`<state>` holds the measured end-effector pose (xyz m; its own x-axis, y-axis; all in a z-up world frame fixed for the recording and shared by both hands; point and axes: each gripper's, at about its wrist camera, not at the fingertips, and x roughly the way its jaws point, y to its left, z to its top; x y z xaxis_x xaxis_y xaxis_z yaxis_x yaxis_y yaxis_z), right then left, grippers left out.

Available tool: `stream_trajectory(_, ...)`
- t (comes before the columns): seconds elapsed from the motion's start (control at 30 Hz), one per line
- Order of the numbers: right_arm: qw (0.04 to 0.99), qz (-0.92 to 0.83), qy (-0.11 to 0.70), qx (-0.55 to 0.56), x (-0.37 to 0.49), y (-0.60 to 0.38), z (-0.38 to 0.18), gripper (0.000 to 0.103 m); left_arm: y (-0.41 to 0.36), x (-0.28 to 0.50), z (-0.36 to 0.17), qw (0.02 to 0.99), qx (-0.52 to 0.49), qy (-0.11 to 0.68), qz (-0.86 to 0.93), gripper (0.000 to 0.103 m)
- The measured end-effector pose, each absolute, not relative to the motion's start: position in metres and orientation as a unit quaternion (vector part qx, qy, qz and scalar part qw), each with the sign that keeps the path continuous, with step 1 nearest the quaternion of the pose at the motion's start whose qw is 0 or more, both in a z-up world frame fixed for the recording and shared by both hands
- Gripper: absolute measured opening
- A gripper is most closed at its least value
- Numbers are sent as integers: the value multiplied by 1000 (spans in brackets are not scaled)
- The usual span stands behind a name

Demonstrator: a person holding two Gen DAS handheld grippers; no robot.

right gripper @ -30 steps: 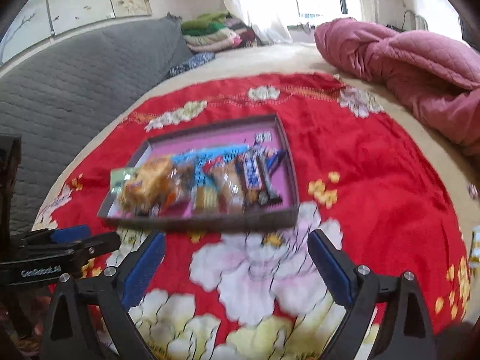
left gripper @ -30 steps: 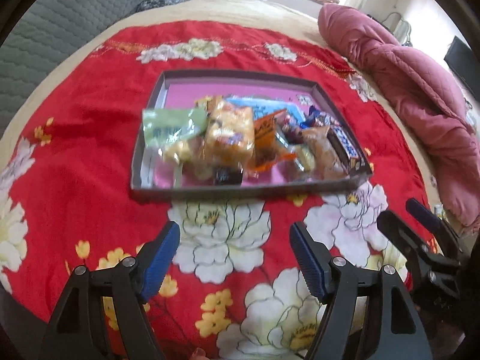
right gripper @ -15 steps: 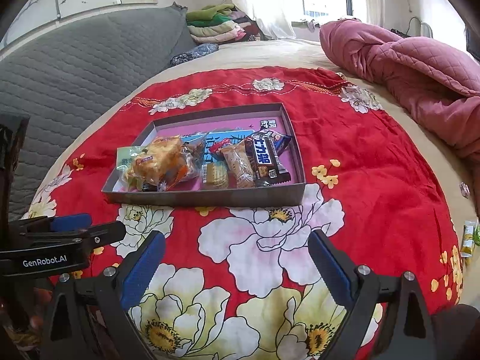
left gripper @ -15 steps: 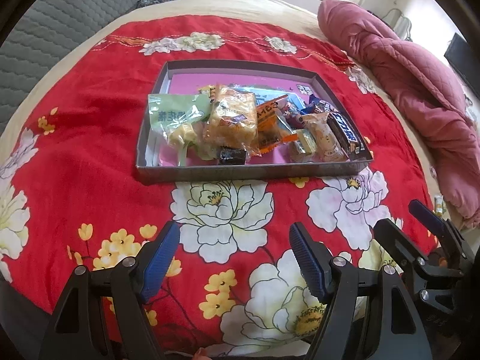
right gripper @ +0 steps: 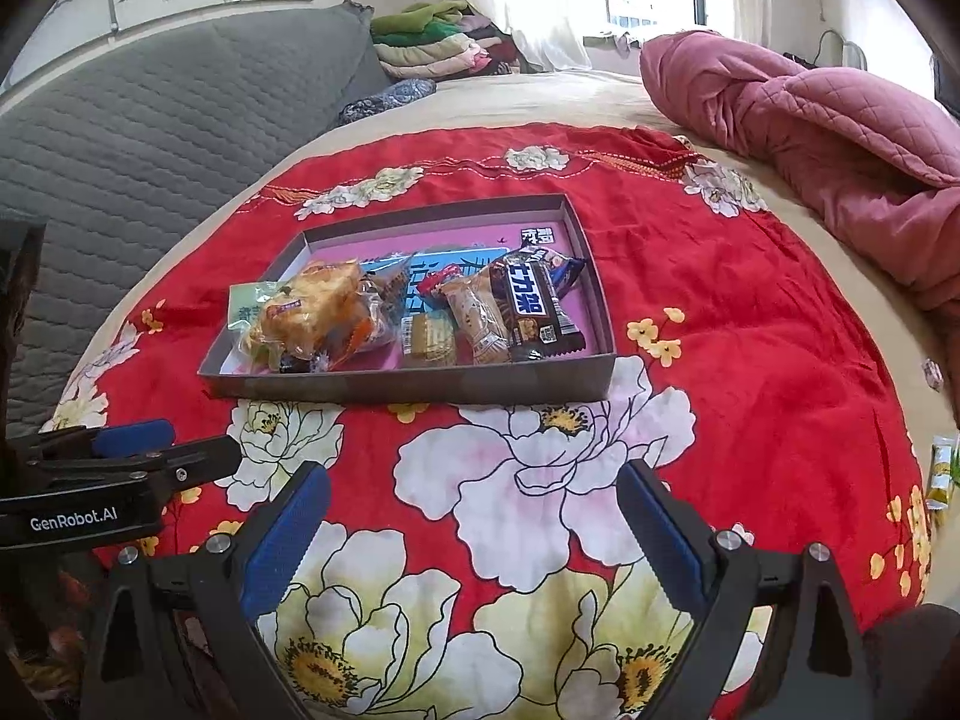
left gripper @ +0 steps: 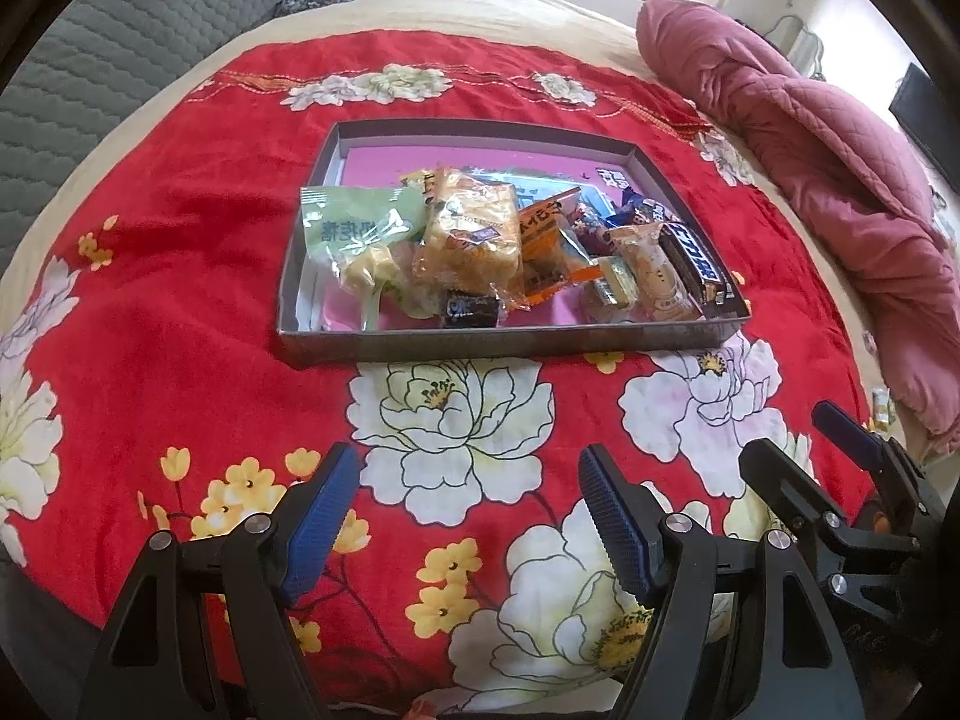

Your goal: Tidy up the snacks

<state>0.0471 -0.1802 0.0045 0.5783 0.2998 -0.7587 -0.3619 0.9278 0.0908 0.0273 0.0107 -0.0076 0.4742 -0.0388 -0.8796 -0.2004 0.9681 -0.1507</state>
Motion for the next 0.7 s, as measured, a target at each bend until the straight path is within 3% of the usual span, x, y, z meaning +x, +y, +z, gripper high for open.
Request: stream_trajectory(0.7, 887, 188, 420, -33, 50, -182, 3, 97, 12, 28, -11, 847, -109, 517, 56, 77)
